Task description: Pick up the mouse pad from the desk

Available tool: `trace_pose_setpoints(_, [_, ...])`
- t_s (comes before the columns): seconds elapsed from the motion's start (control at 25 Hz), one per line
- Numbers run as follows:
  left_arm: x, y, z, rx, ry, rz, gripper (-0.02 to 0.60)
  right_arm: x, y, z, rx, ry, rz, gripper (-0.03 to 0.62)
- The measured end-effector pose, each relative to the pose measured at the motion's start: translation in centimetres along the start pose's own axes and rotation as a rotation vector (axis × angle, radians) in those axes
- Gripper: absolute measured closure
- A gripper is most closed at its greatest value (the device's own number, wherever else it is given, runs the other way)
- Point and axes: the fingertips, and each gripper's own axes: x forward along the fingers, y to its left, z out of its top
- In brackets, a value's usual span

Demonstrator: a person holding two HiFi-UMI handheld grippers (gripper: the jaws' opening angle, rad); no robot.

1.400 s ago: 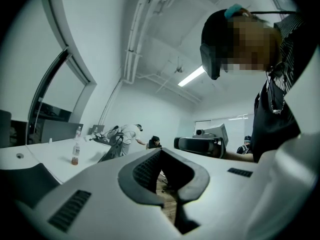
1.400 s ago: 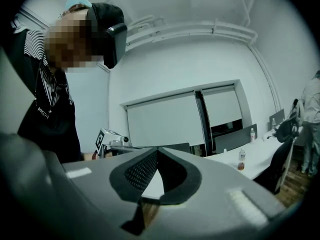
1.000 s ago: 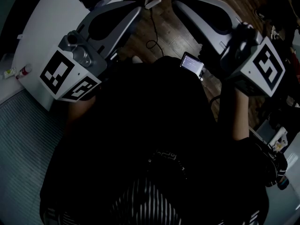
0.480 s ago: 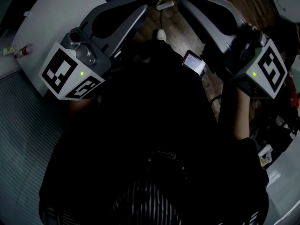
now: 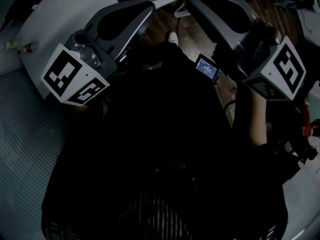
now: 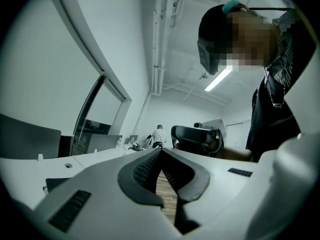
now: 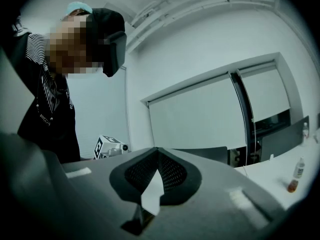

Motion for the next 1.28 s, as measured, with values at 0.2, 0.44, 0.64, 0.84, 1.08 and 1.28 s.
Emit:
trace_pose_setpoints(0.2, [6.8, 7.2, 0.2, -0.054, 0.044, 0.051, 0.574, 1.5, -10.2, -0.5, 0.075, 0.003, 0.040, 0.589])
trace_pose_setpoints(0.44, [9.6, 8.9, 1.2, -0.038, 0.028, 0.100, 0.574, 1.5, -14.1, 0.4, 0.079, -0.011, 0.095, 0.589])
trace_pose_setpoints(0.64, [15.3, 11.8, 1.8, -0.050, 0.063, 0.156, 0.574, 0.5, -21.1, 0.9, 0.129, -0.030, 0.155, 0.589])
trace_pose_setpoints(0.84, [17.7, 12.6, 1.6, -0.046, 0.082, 0.188, 0.574, -0.5, -23.9, 0.4, 0.156, -0.040, 0.181, 0.589])
trace_pose_setpoints(1.08, [20.4, 13.5, 0.5, -0.083, 0.141, 0.192, 0.574, -2.0, -27.9, -1.9, 0.227, -0.022, 0.183, 0.589])
trace_pose_setpoints(1.28, [21.8, 14.7, -1.4, -0.134, 0.194, 0.215, 0.574, -3.5, -32.3, -4.3, 0.302, -0.028, 0.127, 0.589])
